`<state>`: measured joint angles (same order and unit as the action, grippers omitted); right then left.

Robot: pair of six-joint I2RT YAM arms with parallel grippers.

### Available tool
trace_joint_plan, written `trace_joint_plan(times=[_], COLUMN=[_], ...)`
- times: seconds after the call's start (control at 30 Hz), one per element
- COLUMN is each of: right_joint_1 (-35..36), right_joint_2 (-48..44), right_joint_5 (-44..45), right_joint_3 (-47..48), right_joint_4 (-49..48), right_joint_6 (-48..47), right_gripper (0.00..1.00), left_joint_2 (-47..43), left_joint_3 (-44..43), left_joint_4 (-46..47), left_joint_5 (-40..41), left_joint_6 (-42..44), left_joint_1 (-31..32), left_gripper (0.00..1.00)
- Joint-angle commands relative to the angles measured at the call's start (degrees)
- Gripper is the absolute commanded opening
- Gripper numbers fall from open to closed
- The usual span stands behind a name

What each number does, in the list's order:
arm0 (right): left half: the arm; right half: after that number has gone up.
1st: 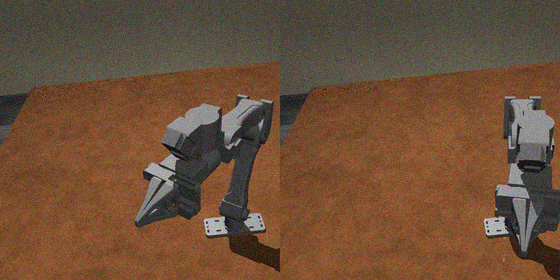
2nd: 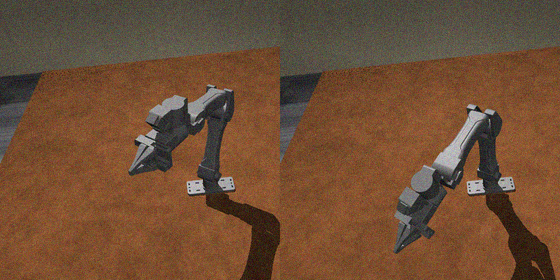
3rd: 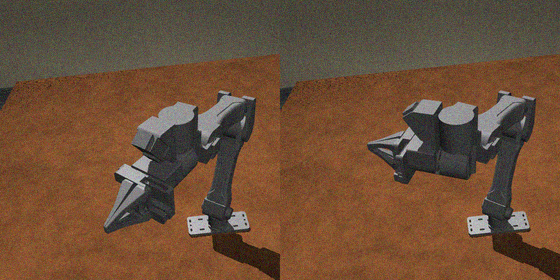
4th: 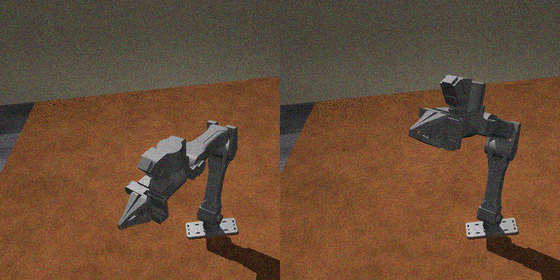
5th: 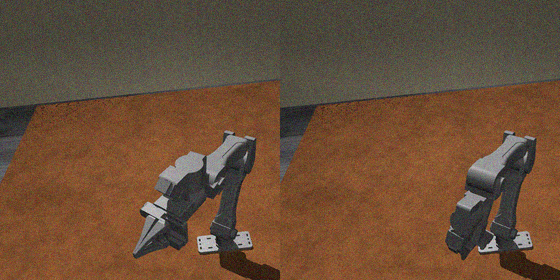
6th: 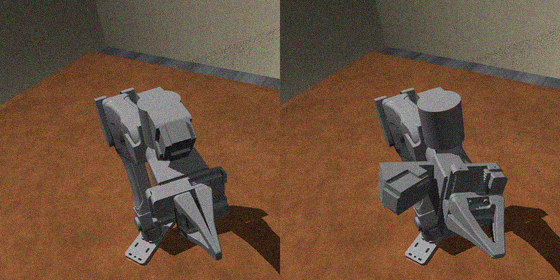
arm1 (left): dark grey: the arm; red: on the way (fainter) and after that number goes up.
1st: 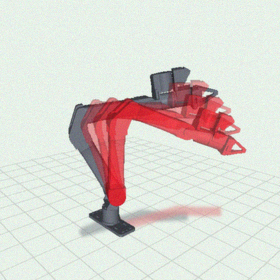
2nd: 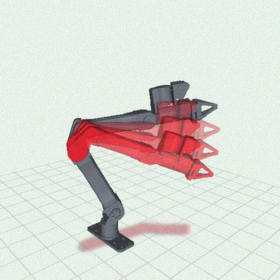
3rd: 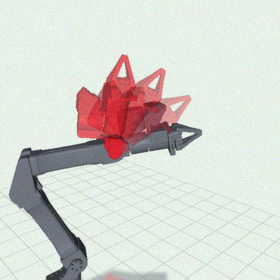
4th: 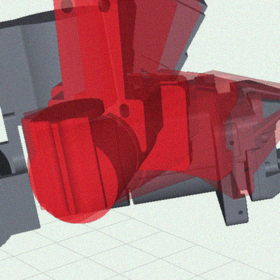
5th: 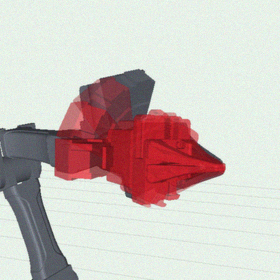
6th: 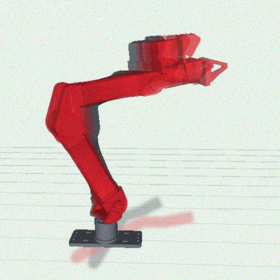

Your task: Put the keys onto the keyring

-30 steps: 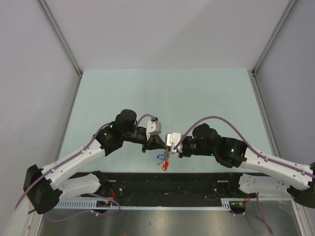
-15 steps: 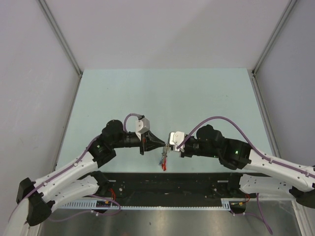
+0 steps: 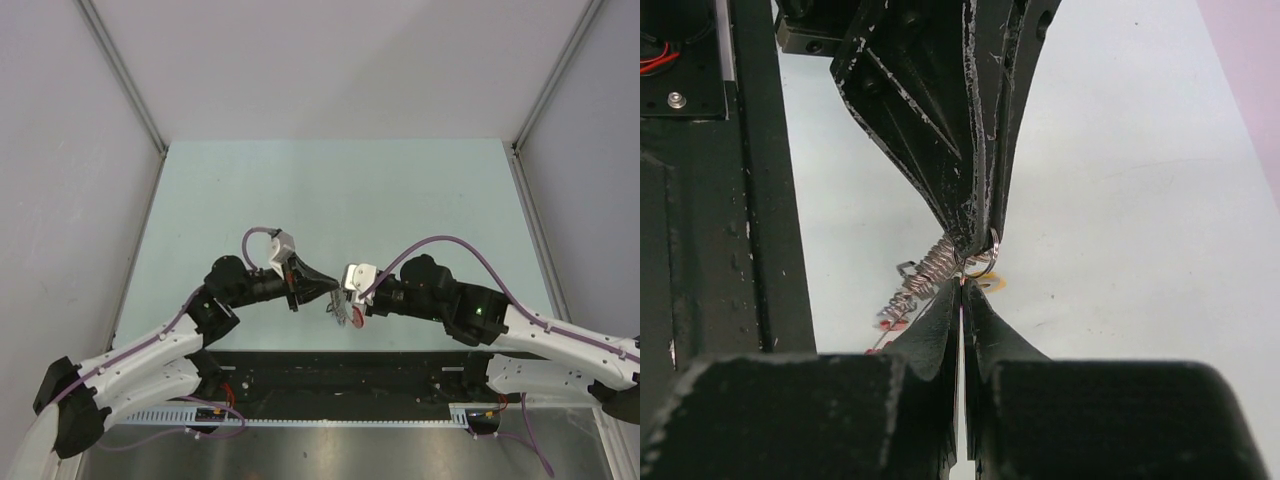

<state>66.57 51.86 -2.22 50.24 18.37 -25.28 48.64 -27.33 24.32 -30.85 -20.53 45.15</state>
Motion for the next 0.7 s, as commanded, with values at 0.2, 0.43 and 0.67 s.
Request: trace_joint_plan(times=[0.2,0.43,0.67], right_joint_1=[-0.03,-1.53,-3.54], right_joint_2=[-2.37,-3.08,-1.85], right_joint_5=[0.64,-0.33,-0.86], right_joint_3=[0.39,2.05,2.85], right_joint_4=[-2.46,-0.09,1.05], right_joint_6=[0.93,0.23,-0.03], right_gripper=[0.0,0.0,0.0], left_joint_2=[-8.2,-12.61,-14.1], left_joint_3=[1.32,-2.37,-5.89], left_joint_4=[1.71,-11.73,-22.9], left_joint_5=[14.76,12.67,11.43], left_joint_6=[1.01,9.19,16.49], left_joint_1=[-0.58,-1.46,-1.64], left_gripper=[0.47,0.66,0.72])
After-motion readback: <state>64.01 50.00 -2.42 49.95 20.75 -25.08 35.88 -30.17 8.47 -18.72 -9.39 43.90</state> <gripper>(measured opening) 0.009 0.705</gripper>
